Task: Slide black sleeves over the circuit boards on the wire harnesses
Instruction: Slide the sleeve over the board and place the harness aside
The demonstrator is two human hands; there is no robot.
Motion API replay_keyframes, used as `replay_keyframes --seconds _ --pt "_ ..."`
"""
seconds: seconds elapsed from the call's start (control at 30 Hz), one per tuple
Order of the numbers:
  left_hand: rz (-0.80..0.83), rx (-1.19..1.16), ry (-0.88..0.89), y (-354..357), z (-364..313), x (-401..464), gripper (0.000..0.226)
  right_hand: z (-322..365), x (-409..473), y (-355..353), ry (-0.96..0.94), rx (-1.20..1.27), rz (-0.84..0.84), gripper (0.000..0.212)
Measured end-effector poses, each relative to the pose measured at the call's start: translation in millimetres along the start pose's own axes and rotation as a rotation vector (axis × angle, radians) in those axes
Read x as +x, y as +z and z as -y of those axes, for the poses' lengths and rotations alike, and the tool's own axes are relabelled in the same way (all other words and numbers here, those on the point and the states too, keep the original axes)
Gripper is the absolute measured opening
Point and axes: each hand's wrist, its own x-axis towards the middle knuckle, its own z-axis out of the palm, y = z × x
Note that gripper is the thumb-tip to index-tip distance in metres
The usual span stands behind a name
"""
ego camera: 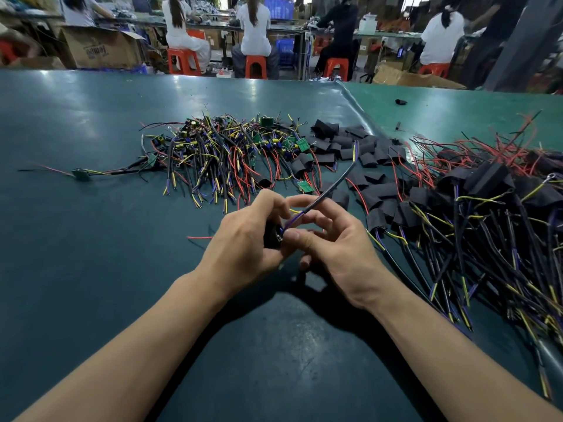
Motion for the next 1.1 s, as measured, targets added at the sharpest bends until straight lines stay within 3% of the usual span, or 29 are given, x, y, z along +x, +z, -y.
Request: replay_keyframes --seconds 0.37,0.63,0.8,0.93,1.1 --pt "0.175 -0.11 -0.014 -0.7 -6.1 -1.3 0.036 1.3 -0.9 -1.5 0.061 0.004 0.089 0.036" --pt "0.048 0.074 0.005 -2.4 -13.1 0.4 0.039 -0.3 -3.9 6.7 -0.09 -0.191 0.024 0.066" --pt "0.119 0.091 0.071 -2.9 -16.3 -2.0 0.054 1.7 -6.5 7.1 -0.064 -0.21 0.081 0.078" --pt "0.097 -0.017 0.02 -1.6 -13.6 -2.6 0.062 2.6 -4.6 7.0 -0.063 -0.155 0.042 0.07" --pt "0.086 -0.108 -0.022 -4.8 -3.9 -1.4 0.095 6.0 0.0 0.5 -0.123 -0.058 -0.146 0.009"
